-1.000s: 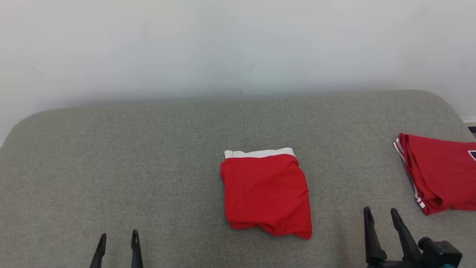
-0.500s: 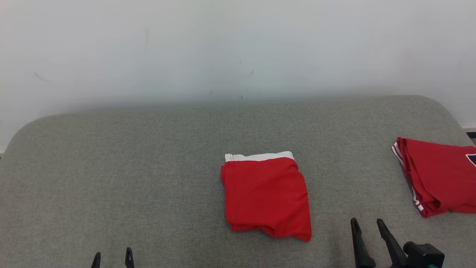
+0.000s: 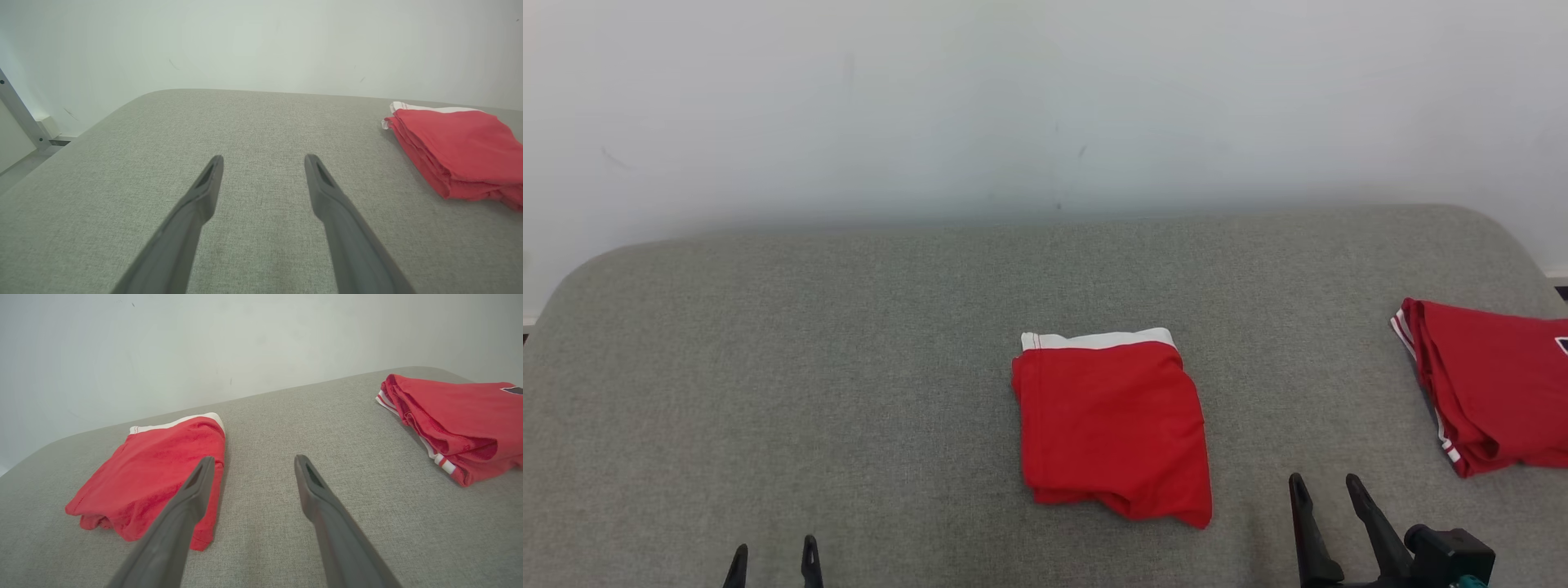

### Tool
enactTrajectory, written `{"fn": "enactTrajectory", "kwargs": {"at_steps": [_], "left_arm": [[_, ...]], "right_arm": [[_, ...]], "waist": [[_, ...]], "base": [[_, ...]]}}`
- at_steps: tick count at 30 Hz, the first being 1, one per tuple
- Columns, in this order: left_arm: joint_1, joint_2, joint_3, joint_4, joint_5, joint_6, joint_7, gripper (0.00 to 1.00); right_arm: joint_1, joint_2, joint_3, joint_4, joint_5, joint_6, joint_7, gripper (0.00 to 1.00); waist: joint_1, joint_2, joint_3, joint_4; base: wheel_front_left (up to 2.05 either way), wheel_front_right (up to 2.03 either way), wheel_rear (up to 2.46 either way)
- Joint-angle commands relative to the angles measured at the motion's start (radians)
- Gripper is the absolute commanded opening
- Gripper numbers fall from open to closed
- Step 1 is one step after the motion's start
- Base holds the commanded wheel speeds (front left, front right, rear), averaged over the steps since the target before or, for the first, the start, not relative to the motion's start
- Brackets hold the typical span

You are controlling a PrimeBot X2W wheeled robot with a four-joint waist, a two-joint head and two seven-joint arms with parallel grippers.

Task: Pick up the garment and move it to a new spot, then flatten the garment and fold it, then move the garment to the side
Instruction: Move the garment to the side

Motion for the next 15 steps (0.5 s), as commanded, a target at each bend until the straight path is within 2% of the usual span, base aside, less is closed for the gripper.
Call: {"fn": "enactTrajectory", "kwargs": {"at_steps": [1,6,8,11,15], "left_arm": [[-0.009,-0.001,-0.001,-0.004,-0.002,0.002,-0.003,1.00],[-0.016,-0.001,0.001,-0.018,-0.005,0.000,-0.003,1.00],[-0.016,-0.001,-0.004,-0.024,-0.011,0.004,-0.003,1.00],[-0.017,-0.001,-0.010,-0.033,-0.018,0.006,-0.003,1.00],[-0.022,-0.001,-0.023,-0.032,-0.016,0.003,-0.003,1.00]], "right_arm": [[-0.007,0.002,0.002,-0.003,0.004,-0.003,0.000,1.00],[-0.008,0.000,-0.003,-0.020,0.004,-0.003,0.024,1.00],[-0.014,0.001,0.002,-0.028,0.017,-0.003,0.065,1.00],[-0.034,-0.012,-0.004,-0.054,0.026,-0.003,0.170,1.00],[-0.078,-0.044,0.015,-0.104,0.050,-0.003,0.386,1.00]], "waist": [[-0.0001,0.0000,0.001,0.001],[-0.0001,0.0000,0.006,0.008],[-0.0001,0.0000,0.006,0.010],[-0.0001,0.0000,0.008,0.014],[-0.0001,0.0000,0.016,0.021]], "base": [[0.00,0.00,0.00],[0.00,0.00,0.00],[0.00,0.00,0.00],[0.00,0.00,0.00],[0.00,0.00,0.00]]}}
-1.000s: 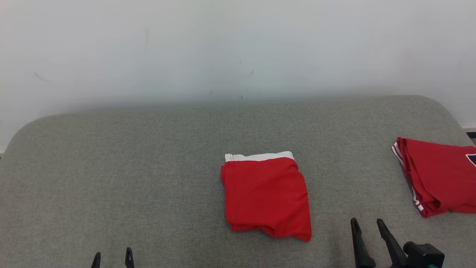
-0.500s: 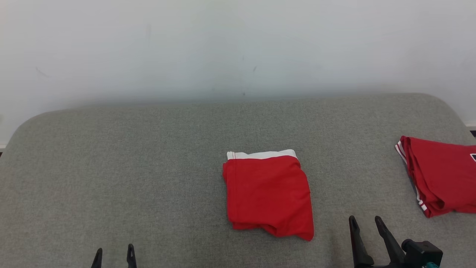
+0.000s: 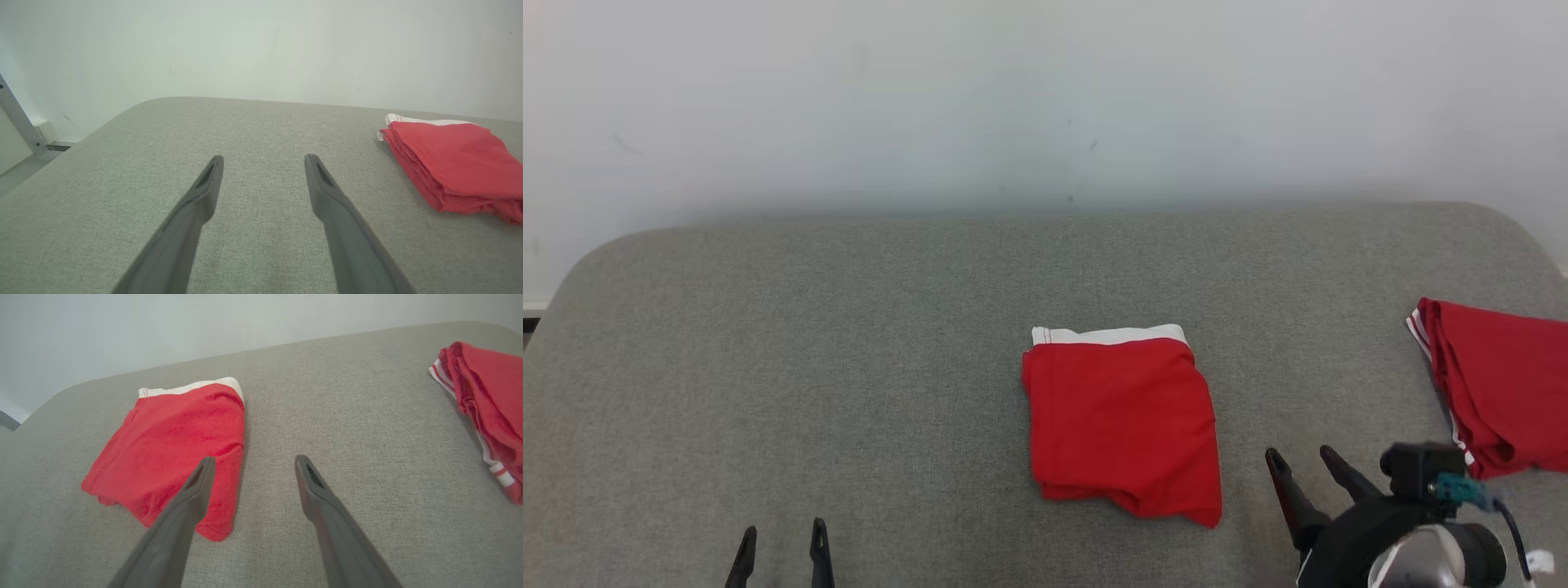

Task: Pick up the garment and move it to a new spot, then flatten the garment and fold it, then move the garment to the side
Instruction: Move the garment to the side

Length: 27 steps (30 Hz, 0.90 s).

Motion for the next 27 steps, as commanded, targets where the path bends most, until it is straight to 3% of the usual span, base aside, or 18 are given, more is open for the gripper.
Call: {"fn": "enactTrajectory", "kwargs": {"at_steps": [1,9,14,19,27], "left_arm": [[-0.010,-0.001,-0.002,0.001,-0.004,-0.002,-0.003,1.00],[-0.043,-0.001,-0.021,0.003,-0.007,-0.012,-0.003,1.00],[-0.068,-0.001,-0.030,0.002,-0.008,-0.019,-0.003,1.00],[-0.086,-0.001,-0.036,-0.003,-0.011,-0.021,-0.003,1.00],[-0.111,-0.001,-0.052,-0.005,-0.018,-0.020,-0.003,1.00]], "right_arm": [[-0.019,-0.005,0.000,-0.013,0.004,-0.003,0.035,1.00],[-0.184,0.037,-0.100,-0.061,-0.027,-0.002,0.427,1.00],[-0.255,0.049,-0.124,-0.032,-0.083,-0.002,0.591,1.00],[-0.302,0.063,-0.152,-0.006,-0.154,-0.002,0.621,1.00],[-0.347,0.077,-0.190,0.084,-0.174,-0.002,0.598,1.00]], "waist": [[-0.0001,0.0000,0.004,0.003],[-0.0001,0.0000,0.061,0.055],[-0.0001,0.0000,0.100,0.100],[-0.0001,0.0000,0.140,0.137],[-0.0001,0.0000,0.189,0.172]], "base": [[0.00,0.00,0.00],[0.00,0.00,0.00],[0.00,0.00,0.00],[0.00,0.00,0.00],[0.00,0.00,0.00]]}}
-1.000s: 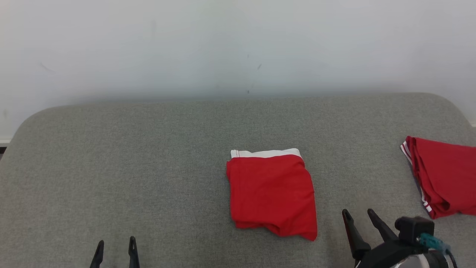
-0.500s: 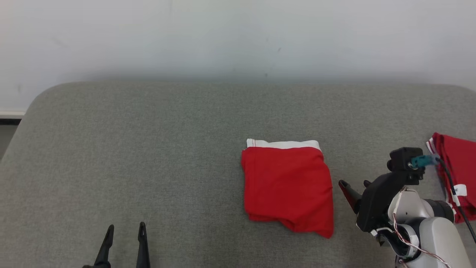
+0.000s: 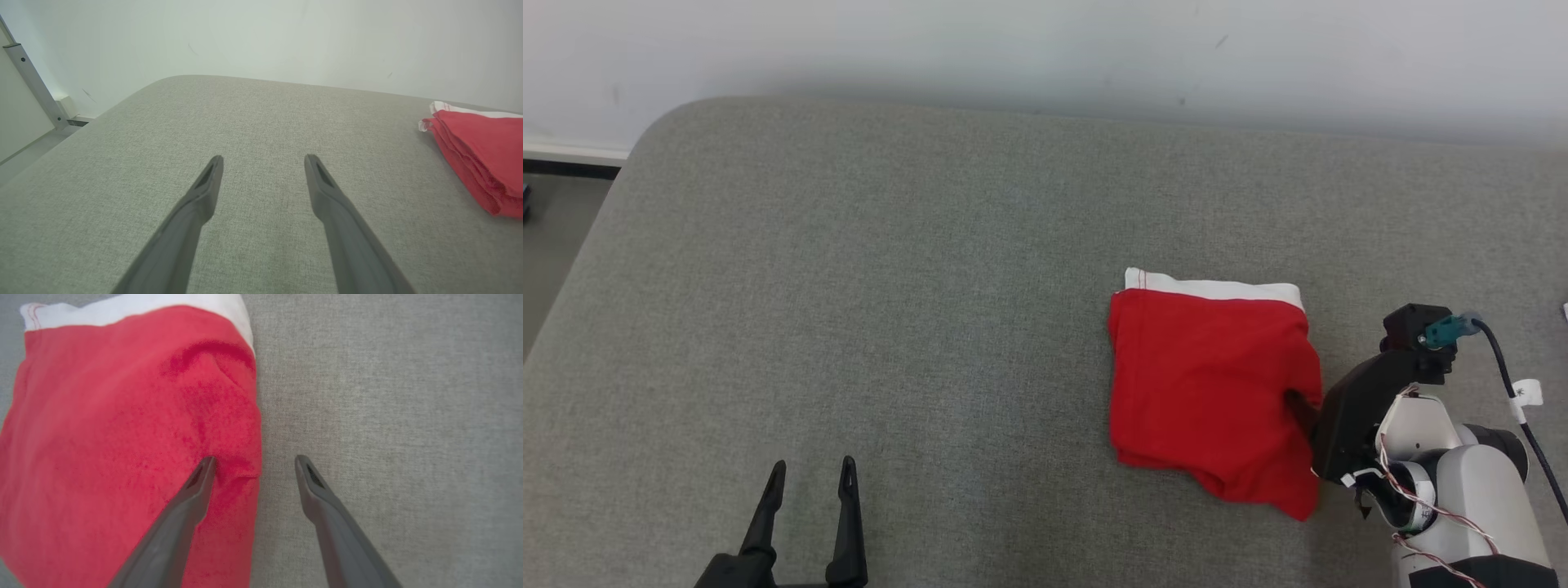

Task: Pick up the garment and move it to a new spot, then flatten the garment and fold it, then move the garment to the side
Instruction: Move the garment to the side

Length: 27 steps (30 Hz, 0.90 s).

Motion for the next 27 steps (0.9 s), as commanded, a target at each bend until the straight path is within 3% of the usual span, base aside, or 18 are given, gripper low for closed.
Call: {"fn": "enactTrajectory", "kwargs": {"at_steps": [1,6,10,12,13,18,27], "left_arm": [[-0.015,-0.001,-0.002,-0.004,-0.003,0.003,-0.003,1.00],[-0.034,-0.001,-0.012,0.002,-0.008,0.001,-0.003,1.00],[-0.041,-0.001,-0.022,0.008,-0.012,0.005,-0.003,1.00],[-0.044,-0.001,-0.025,0.009,-0.014,0.007,-0.003,1.00],[-0.046,-0.001,-0.026,0.007,-0.016,0.009,-0.003,1.00],[-0.049,-0.001,-0.024,-0.013,-0.023,0.012,-0.003,1.00],[-0.064,-0.001,-0.011,-0.056,-0.023,0.006,-0.003,1.00]], "right_arm": [[-0.014,0.007,-0.003,0.016,-0.004,0.000,-0.008,1.00],[-0.032,0.010,0.010,0.106,-0.005,0.000,-0.025,1.00],[-0.020,0.016,0.080,0.180,-0.011,0.000,-0.013,1.00],[-0.016,0.018,0.113,0.187,-0.022,0.001,-0.008,0.10],[-0.018,0.018,0.129,0.187,-0.025,0.001,-0.007,0.00],[-0.069,-0.058,0.207,0.141,-0.031,0.001,-0.036,0.00],[-0.205,-0.308,0.429,-0.021,0.044,0.000,0.019,0.00]], "waist": [[-0.0001,-0.0001,0.031,0.025],[-0.0001,-0.0001,0.056,0.032],[-0.0001,-0.0001,0.062,0.027],[-0.0001,-0.0001,0.062,0.021],[-0.0001,-0.0001,0.062,0.016],[-0.0001,-0.0001,0.064,-0.029],[-0.0001,-0.0001,0.084,-0.181]], "base": [[0.00,0.00,0.00],[0.00,0.00,0.00],[0.00,0.00,0.00],[0.00,0.00,0.00],[0.00,0.00,0.00],[0.00,0.00,0.00],[0.00,0.00,0.00]]}}
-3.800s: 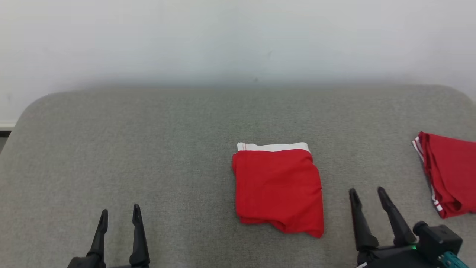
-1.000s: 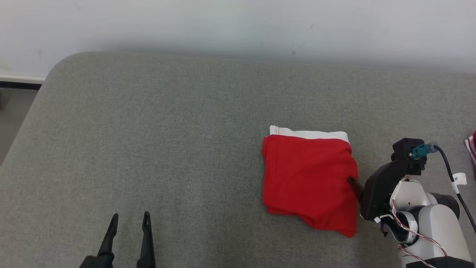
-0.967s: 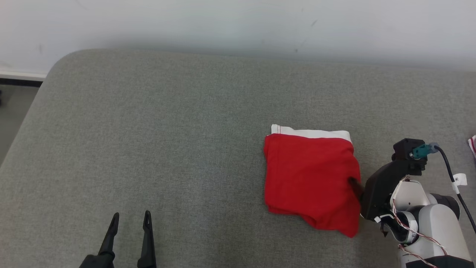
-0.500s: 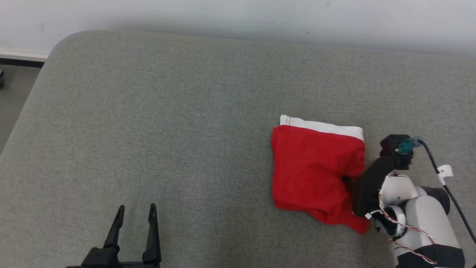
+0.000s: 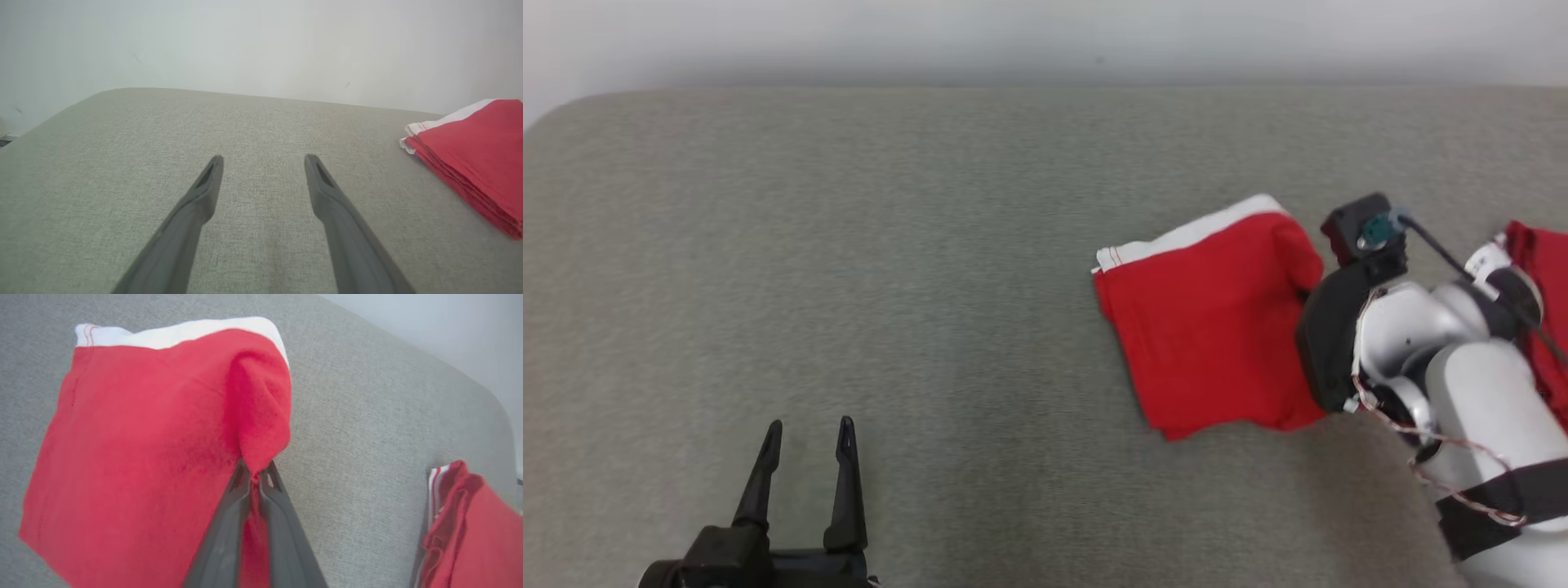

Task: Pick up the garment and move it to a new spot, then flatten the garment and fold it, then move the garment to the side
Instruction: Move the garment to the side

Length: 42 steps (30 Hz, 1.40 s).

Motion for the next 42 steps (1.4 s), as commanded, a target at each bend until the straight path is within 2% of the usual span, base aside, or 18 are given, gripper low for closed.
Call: {"fn": "enactTrajectory", "kwargs": {"at_steps": [1,6,14,22,33,42], "left_arm": [[-0.017,0.000,0.004,-0.005,0.003,-0.004,-0.003,1.00],[-0.039,0.000,0.009,-0.006,0.015,-0.019,-0.003,1.00],[-0.068,0.002,0.020,-0.008,0.037,-0.038,-0.003,1.00],[-0.078,0.011,0.035,-0.011,0.047,-0.053,-0.003,1.00],[-0.084,0.020,0.032,-0.019,0.052,-0.067,-0.003,1.00],[-0.121,0.030,-0.003,-0.023,0.056,-0.077,-0.003,1.00]], "right_arm": [[-0.028,-0.031,0.024,-0.022,0.022,0.000,0.005,0.00],[-0.091,-0.153,0.102,-0.064,0.079,0.000,0.021,0.00],[-0.156,-0.277,0.143,-0.077,0.115,0.000,-0.011,0.00],[-0.166,-0.318,0.085,-0.059,0.138,0.000,-0.060,0.00],[-0.077,-0.397,-0.103,-0.072,0.116,0.000,-0.063,0.00],[-0.073,-0.439,-0.159,0.078,0.025,0.000,-0.253,0.00]], "waist": [[-0.0001,-0.0001,0.021,-0.087],[-0.0001,-0.0001,0.054,-0.167],[-0.0001,-0.0001,0.112,-0.240],[-0.0001,-0.0001,0.149,-0.264],[-0.0001,-0.0001,0.176,-0.256],[-0.0001,-0.0001,0.224,-0.199]], "base": [[0.00,0.00,0.00],[0.00,0.00,0.00],[0.00,0.00,0.00],[0.00,0.00,0.00],[0.00,0.00,0.00],[0.00,0.00,0.00]]}}
